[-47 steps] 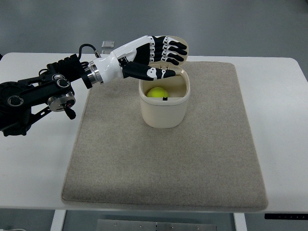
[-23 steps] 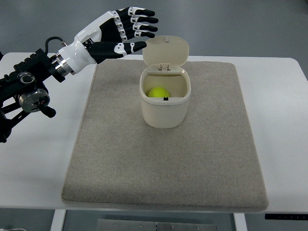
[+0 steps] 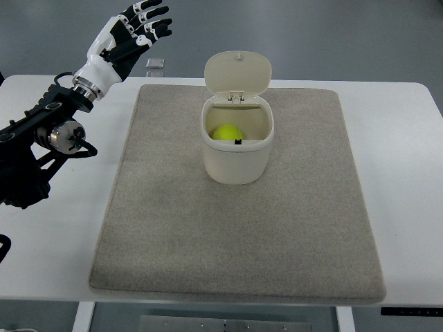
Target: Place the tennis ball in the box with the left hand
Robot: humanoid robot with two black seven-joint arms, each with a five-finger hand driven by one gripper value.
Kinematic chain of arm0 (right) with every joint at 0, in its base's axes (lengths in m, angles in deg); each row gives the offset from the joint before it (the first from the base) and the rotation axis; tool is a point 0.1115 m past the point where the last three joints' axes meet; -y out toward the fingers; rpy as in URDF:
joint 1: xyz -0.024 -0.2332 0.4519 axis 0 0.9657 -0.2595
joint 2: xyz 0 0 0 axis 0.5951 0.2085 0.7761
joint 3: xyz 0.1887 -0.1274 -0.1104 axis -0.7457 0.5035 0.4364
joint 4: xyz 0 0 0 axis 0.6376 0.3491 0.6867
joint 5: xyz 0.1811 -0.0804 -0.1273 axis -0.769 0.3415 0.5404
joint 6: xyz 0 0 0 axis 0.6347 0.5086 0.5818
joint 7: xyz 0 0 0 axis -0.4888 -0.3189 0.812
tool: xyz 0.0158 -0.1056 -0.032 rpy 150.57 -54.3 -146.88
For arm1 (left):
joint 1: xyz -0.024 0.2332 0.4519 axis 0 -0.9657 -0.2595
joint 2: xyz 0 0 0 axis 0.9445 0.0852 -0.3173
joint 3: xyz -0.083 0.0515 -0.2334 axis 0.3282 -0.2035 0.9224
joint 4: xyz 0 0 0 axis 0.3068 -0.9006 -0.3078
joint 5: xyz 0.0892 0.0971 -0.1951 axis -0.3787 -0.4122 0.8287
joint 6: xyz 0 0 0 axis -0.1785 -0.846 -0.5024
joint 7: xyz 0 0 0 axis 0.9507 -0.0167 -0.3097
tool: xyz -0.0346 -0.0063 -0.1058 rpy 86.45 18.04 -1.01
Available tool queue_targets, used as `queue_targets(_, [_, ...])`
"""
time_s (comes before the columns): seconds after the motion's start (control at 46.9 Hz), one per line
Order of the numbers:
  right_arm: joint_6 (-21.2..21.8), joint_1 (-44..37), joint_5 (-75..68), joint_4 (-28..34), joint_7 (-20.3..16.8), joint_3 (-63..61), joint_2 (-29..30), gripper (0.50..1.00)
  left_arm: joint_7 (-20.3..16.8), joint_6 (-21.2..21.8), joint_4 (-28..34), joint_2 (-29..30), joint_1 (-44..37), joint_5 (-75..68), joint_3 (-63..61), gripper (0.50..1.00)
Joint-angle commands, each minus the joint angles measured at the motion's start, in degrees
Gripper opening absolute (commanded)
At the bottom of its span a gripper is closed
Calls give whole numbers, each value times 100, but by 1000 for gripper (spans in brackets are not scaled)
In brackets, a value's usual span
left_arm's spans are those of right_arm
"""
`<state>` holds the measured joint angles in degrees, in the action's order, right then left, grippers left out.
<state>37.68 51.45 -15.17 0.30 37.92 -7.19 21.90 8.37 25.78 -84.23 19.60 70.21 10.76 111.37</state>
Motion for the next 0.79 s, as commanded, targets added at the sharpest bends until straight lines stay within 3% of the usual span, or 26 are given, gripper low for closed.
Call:
queue_targets(0.0, [1, 1, 0, 0, 1, -4, 0, 901, -8, 1, 886, -403, 188, 178, 8, 780])
queue_targets(0.149, [1, 1, 0, 0, 1, 4, 0, 901, 1, -7, 1828, -808, 425, 855, -1, 861])
queue_targets(0.299, [1, 1, 0, 0, 1, -4, 0, 901, 1, -7, 1872, -853, 425, 1146, -1, 887])
queue_targets(0.534, [1, 1, 0, 0, 1, 4, 0, 901, 1, 1, 1907, -897, 425, 1365, -1, 983])
queue_targets(0.768, [1, 1, 0, 0, 1, 5, 0, 901, 1, 1, 2030, -897, 408, 1840, -1, 992])
